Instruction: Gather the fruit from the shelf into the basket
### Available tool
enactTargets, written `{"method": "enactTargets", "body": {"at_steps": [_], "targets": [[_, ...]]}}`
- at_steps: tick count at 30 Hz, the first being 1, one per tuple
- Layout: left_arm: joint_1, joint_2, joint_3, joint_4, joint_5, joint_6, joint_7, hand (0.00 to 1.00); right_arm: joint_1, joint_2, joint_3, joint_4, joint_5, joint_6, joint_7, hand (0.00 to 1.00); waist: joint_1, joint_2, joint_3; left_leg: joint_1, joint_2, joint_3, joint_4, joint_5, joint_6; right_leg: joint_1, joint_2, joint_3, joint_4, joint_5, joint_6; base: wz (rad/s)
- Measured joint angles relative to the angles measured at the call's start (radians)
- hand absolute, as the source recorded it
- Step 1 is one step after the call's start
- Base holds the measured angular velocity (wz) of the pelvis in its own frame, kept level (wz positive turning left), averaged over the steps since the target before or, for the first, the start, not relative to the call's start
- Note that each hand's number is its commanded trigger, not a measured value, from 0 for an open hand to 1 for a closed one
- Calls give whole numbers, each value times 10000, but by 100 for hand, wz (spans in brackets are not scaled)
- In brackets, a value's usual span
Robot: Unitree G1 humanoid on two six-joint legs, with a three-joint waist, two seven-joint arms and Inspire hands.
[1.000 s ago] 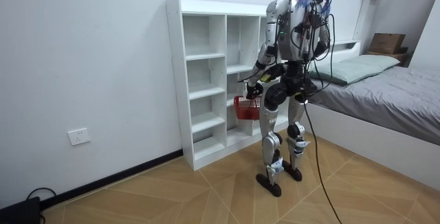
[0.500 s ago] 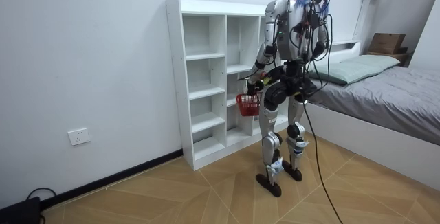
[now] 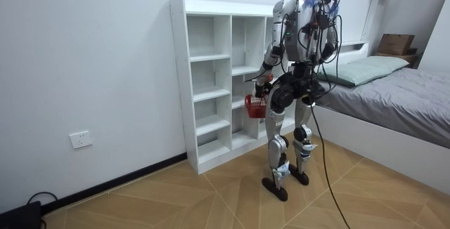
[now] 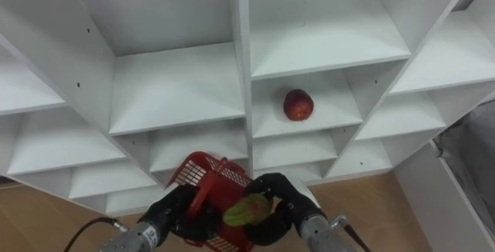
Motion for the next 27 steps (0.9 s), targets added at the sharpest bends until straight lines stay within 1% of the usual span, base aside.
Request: {"method": "enactTargets", "body": {"at_steps": [2,3,7,8,9,10,12,15,18,20,21,23,25,27], "targets": [[0,0,0,0,0,0,-36,100,0,0,2,0,0,53,4,61,3,5,-2,0,0,0,1,0,0,-2,1,0,7,0,0,0],[-1,-2,0,-1,0,0,-57,100,0,0,2,0,-1,76,5,56,4,6,-3,0,0,0,3,0,0,-3,1,0,14,0,-1,0],[-1,-5,-21,-1,0,0,-75,100,0,-6,4,3,-1,85,-2,55,1,6,-4,-1,-2,1,6,0,0,6,1,0,28,1,-1,0],[-1,-4,-27,-1,0,0,-75,100,0,-8,3,5,-1,88,-3,50,2,7,-4,-1,-2,1,6,0,0,7,1,0,27,1,-1,0],[-1,-2,-39,-1,0,0,-76,100,0,-15,3,7,-2,89,-3,24,2,7,-4,-1,-2,2,6,0,0,13,2,0,25,1,-2,0],[-1,-2,-42,-1,0,0,-77,100,0,-17,3,8,-2,90,-3,18,1,6,-5,-1,-2,3,6,0,0,19,1,0,22,1,-1,0],[-1,-2,-43,0,0,0,-77,100,0,-17,3,8,-1,90,-3,20,1,7,-5,-1,-2,5,6,0,0,21,1,1,18,1,-1,0],[1,-4,-45,-1,-1,1,-77,100,0,-22,4,12,-1,92,0,21,3,8,-7,3,-3,3,12,1,0,18,1,7,10,1,-2,0],[1,27,-46,-1,-1,2,-92,100,-1,-24,5,15,3,138,1,18,3,12,-14,10,-4,2,19,1,1,16,0,9,8,1,-1,0],[0,23,-78,-1,-1,1,-111,100,-3,-24,32,15,3,206,0,19,4,18,-18,16,-4,1,23,2,1,16,-2,9,23,1,-1,0],[-2,24,-160,-1,-1,1,-118,100,-10,-11,94,15,3,219,0,18,3,26,-23,20,-4,1,27,2,1,15,-4,10,34,1,-1,0],[-8,-34,-275,14,1,23,-165,100,-16,39,145,15,2,219,10,20,7,36,-29,23,-6,1,37,2,2,16,-7,12,47,0,-1,0],[-6,-31,-474,22,-4,71,-370,100,-32,36,211,16,0,225,11,20,3,41,-32,9,-6,-3,93,2,2,17,-10,10,15,-3,-3,0],[-6,-31,-482,23,-4,126,-479,100,-35,35,207,16,-1,229,10,19,6,55,-40,-5,-2,-5,96,2,2,10,-9,3,20,-5,-5,0]]}}
